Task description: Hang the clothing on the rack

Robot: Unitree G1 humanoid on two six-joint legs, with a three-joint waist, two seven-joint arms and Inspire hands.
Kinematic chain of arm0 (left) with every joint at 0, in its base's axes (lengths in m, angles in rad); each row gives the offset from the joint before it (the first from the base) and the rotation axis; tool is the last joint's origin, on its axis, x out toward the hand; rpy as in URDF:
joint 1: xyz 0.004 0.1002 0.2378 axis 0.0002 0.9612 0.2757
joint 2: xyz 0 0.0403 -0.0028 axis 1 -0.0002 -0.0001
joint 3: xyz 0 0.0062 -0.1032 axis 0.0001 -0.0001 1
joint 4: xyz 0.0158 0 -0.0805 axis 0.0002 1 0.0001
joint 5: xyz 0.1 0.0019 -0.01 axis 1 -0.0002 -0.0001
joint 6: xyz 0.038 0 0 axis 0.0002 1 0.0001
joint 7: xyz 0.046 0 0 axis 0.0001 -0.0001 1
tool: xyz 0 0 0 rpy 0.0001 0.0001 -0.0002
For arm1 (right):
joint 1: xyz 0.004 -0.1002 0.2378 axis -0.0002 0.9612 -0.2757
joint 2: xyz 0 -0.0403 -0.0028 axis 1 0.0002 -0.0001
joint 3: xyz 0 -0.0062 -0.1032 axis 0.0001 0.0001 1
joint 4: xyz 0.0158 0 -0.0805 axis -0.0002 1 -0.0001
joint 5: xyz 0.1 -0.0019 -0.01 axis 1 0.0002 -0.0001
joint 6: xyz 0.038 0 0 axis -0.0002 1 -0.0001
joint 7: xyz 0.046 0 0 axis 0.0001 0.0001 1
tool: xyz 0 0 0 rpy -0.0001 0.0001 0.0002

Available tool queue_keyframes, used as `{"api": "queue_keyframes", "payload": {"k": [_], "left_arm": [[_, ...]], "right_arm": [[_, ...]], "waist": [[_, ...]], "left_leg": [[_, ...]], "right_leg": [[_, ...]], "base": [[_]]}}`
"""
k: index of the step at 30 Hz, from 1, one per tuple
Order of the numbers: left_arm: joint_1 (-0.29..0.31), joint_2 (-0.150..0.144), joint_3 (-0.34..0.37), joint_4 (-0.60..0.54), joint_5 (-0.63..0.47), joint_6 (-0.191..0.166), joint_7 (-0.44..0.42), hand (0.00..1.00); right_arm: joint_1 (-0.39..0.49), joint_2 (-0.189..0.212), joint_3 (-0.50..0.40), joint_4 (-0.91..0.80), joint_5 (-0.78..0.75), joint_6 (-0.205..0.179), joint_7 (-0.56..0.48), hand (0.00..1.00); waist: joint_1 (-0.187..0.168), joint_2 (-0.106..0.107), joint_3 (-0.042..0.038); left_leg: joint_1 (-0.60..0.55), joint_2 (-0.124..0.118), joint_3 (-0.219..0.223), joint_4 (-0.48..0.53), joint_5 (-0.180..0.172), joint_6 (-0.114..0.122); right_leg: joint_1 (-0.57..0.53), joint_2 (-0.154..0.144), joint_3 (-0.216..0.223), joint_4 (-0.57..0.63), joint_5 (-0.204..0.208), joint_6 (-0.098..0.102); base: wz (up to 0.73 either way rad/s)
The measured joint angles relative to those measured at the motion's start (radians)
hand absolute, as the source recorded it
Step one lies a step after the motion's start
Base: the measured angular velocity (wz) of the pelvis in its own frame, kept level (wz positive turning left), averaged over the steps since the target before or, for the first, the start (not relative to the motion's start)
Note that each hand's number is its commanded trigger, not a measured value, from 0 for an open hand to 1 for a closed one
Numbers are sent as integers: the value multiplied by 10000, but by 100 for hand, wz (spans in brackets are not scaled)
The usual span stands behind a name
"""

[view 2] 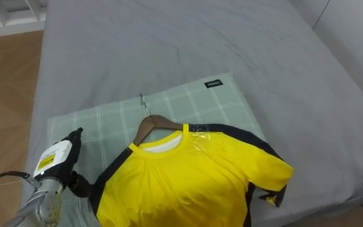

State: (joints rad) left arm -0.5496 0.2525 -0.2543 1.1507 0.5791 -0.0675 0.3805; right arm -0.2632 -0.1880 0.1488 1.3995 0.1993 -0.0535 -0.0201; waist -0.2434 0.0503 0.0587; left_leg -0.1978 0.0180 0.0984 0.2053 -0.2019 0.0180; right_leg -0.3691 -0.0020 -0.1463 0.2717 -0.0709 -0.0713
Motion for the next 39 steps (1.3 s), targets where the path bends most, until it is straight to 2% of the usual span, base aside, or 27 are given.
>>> {"api": "queue_keyframes", "payload": {"k": [3,7,10,21,28,33,39], "left_arm": [[-3,-126,-78,-6,26,12,-251,0],[-175,-366,-538,-7,30,184,-688,0],[-219,-459,-843,-8,30,184,-938,0],[-231,-541,-846,-145,23,181,-1280,0],[-217,-632,-857,-842,22,162,-1305,0],[-194,-658,-1061,-1310,41,-19,-1286,0],[-141,-869,-1261,-1380,37,-63,-1320,0]], "right_arm": [[9,24,290,-5,8,-8,36,0],[-94,109,294,21,355,-8,162,0],[-153,163,484,30,377,-27,237,0],[-157,202,722,47,751,-71,336,0],[-74,197,721,113,739,-143,366,0],[-73,158,716,183,693,-186,372,0],[-98,157,712,181,452,-198,377,0]], "waist": [[-5,-4,5],[-27,0,7],[-28,1,8],[18,15,14],[16,40,27],[2,79,14],[-20,108,4]], "left_leg": [[0,1,-4,-6,0,0],[-35,-31,-82,-1,15,13],[-20,-28,-92,-3,15,13],[28,-12,-172,-24,33,7],[173,11,-168,-93,35,9],[281,-16,-164,-94,36,10],[336,-56,-178,-76,63,29]], "right_leg": [[2,2,-13,-15,1,0],[60,-5,-95,-176,3,2],[104,-3,-97,-171,4,3],[199,10,-191,-338,128,18],[314,15,-182,-348,132,24],[423,27,-173,-371,132,25],[491,6,-151,-371,132,25]], "base": [[0],[5],[0],[2],[0],[0],[0]]}}
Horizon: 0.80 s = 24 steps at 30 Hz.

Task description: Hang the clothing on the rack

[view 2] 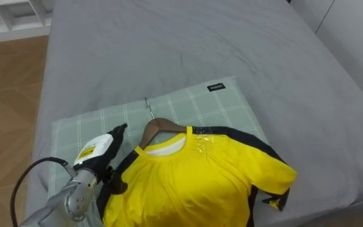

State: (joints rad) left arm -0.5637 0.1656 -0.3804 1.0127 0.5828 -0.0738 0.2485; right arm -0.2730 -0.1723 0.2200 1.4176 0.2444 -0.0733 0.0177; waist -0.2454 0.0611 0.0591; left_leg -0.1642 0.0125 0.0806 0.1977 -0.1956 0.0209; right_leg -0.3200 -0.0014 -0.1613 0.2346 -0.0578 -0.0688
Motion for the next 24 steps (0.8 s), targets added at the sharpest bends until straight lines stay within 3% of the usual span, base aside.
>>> {"api": "queue_keyframes", "payload": {"k": [8,12,24], "left_arm": [[8,-2,-28,-15,18,-3,-75,0],[6,52,-25,-15,2,-1,-75,0],[27,110,-7,2,-9,19,-246,0]], "right_arm": [[29,-10,-28,1,-314,3,0,0],[86,-84,-37,39,-241,5,3,0],[250,-145,-29,105,-123,103,73,0]], "waist": [[-58,36,-24],[-66,123,-82],[-52,123,-82]], "left_leg": [[13,-67,11,5,96,23],[31,-74,14,22,130,32],[179,-82,41,40,152,41]], "right_leg": [[33,-46,46,-31,12,18],[88,-48,73,-102,81,31],[236,-51,95,-146,148,20]], "base": [[0],[0],[0]]}}
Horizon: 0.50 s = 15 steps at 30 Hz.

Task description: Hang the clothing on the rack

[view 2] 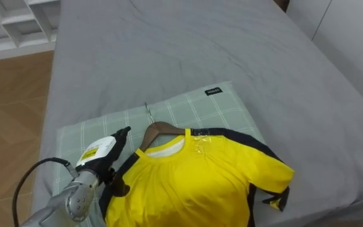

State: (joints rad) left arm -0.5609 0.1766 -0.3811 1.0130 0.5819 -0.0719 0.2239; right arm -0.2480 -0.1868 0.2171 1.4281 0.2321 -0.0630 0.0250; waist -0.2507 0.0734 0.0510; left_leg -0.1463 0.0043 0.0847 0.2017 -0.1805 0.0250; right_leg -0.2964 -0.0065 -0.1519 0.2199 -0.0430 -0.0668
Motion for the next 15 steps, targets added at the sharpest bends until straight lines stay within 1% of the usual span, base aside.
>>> {"api": "queue_keyframes", "payload": {"k": [6,9,11,13,14,15], "left_arm": [[179,-9,67,26,-74,-2,1,0],[199,-54,67,153,-599,1,1,0],[200,-116,293,324,-1019,0,-2,0],[201,-175,895,365,-1582,-4,-17,0],[200,-185,1099,386,-1595,-4,-13,0],[201,-190,1412,419,-1601,-5,-4,0]], "right_arm": [[16,-7,24,-3,58,0,-41,0],[20,-10,70,-2,68,0,-119,0],[20,-9,59,5,60,0,-145,0],[22,11,-32,12,22,-1,-147,0],[22,33,-37,13,16,-1,-148,0],[25,90,-44,13,21,-1,-153,0]], "waist": [[39,-11,2],[40,-24,-1],[69,-66,-14],[81,-178,-11],[82,-224,-12],[83,-320,-23]], "left_leg": [[5,9,123,-10,2,-2],[3,3,127,-10,4,0],[14,2,164,-11,4,1],[-19,4,179,-9,4,1],[-22,6,189,-6,5,0],[-25,11,203,1,6,-1]], "right_leg": [[-27,8,72,4,16,-2],[-30,7,98,11,18,3],[-44,14,139,34,19,5],[-105,19,155,74,20,5],[-120,19,157,96,20,4],[-131,27,164,106,21,2]], "base": [[-4],[0],[-5],[-2],[0],[-3]]}}
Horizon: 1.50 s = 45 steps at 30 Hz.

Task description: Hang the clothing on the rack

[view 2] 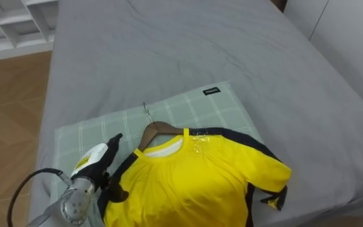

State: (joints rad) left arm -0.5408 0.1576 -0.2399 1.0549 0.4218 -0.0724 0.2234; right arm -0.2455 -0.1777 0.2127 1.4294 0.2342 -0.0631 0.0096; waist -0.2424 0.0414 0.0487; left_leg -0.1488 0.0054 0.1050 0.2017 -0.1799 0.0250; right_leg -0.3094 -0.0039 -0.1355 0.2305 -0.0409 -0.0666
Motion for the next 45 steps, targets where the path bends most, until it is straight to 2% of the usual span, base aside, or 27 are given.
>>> {"api": "queue_keyframes", "payload": {"k": [4,15,21,25,26,27,35,45], "left_arm": [[-2,-49,416,3,-318,-24,94,0],[-8,-121,415,103,-1559,-61,125,0],[-15,-269,422,137,-1568,-64,195,0],[-15,-329,423,457,-1558,-74,253,0],[-17,-327,423,460,-1548,-75,258,0],[-20,-327,423,476,-1549,-74,266,0],[-151,-324,410,562,-1532,-104,349,0],[-357,-321,401,572,-1458,-111,502,0]], "right_arm": [[-2,162,6,6,-2,-2,-45,0],[-86,335,61,-71,24,-9,-66,0],[-104,338,254,-229,26,-8,-127,0],[-104,346,292,-287,19,-9,-228,0],[-106,345,292,-290,19,-9,-243,0],[-105,350,293,-293,19,-8,-293,0],[-119,375,376,-481,26,-9,-442,0],[-167,477,427,-559,130,-14,-637,0]], "waist": [[-18,-269,-67],[35,-278,-60],[33,-197,-8],[15,-216,16],[15,-224,29],[14,-252,79],[1,-354,200],[-10,-342,249]], "left_leg": [[-95,2,10,53,0,-1],[-579,0,33,288,8,13],[-791,-11,32,372,15,22],[-1011,-25,39,455,19,27],[-1061,-24,39,497,19,27],[-1111,-22,39,538,19,27],[-1763,-31,63,756,19,26],[-1973,-14,65,903,22,22]], "right_leg": [[-50,5,6,-55,57,-9],[-407,-32,-25,-96,199,-30],[-611,-61,-36,-26,215,-40],[-867,-83,-15,113,209,-50],[-915,-88,-15,129,214,-57],[-955,-91,-17,145,221,-69],[-1562,-119,-9,277,255,-120],[-1704,-115,-16,284,279,-138]], "base": [[0],[0],[0],[0],[0],[0],[0],[0]]}}
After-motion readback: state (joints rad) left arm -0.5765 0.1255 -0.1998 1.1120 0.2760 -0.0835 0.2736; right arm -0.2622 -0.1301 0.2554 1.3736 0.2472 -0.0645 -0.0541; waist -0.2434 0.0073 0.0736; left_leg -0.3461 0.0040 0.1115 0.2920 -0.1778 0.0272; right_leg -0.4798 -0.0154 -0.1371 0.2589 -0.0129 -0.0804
